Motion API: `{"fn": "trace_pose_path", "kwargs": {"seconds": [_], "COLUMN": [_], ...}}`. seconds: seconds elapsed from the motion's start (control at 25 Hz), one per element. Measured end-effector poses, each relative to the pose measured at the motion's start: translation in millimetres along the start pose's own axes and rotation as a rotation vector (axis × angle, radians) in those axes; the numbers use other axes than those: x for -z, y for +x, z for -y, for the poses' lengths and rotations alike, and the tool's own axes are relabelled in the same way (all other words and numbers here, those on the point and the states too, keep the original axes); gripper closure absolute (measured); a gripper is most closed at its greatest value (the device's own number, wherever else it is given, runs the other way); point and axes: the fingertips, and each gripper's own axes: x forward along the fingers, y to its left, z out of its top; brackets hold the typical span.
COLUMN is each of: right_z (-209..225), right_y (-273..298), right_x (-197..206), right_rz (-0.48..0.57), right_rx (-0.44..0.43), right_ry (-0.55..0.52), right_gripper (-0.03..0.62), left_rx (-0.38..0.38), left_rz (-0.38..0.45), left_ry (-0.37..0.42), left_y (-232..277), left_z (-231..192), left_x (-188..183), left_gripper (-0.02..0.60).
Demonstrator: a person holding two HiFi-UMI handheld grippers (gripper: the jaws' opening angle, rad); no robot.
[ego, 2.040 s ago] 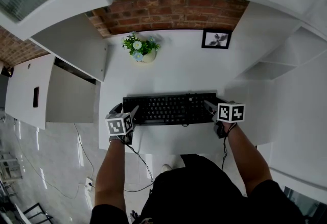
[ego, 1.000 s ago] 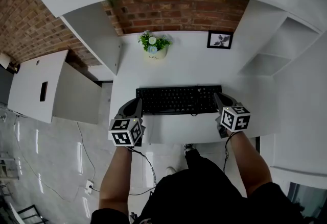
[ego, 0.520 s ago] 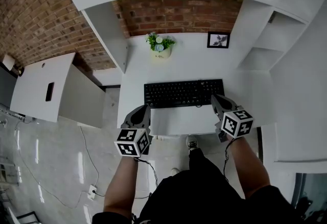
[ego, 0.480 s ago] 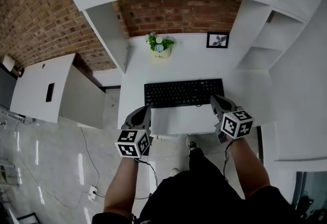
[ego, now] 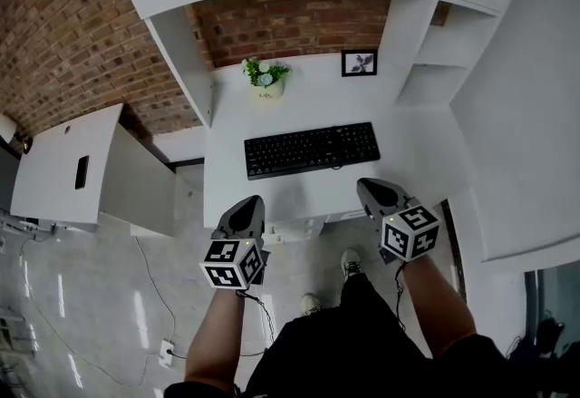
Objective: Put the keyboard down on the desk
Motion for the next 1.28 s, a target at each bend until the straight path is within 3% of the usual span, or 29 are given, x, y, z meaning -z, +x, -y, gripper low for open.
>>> {"fn": "trace_pose_path", "kwargs": {"seconds": [0.28,0.56,0.8,1.28], "right_z": [-20.2,-24.0,-8.7,20.0], "right_y": [-33.5,-63.0,-96.8,-175.1], "right_x": [3.5,15.4,32.3,33.5], "right_rz": [0.013,0.016,0.004,0.019], "right_rx": [-0.028,-0.089,-0.147,-0.227], "right_ry": [0.005,0.026,0.047,0.007], "right_gripper": [0.577,0.576,0.576,0.577], "left_rx": [-0.004,-0.025,-0.065,-0.13], "left_rz": [0.038,-0.001,-0.023,0.029], "left_ry": [0.019,0.03,0.024,0.008], "left_y": [-27.2,-46.4,-52.1,-77.6], "left_z": [25.6,66.0,116.3,210.5], "left_x": [0.9,22.3,37.9,51.1], "left_gripper": [0.563,0.563,0.563,0.563]}}
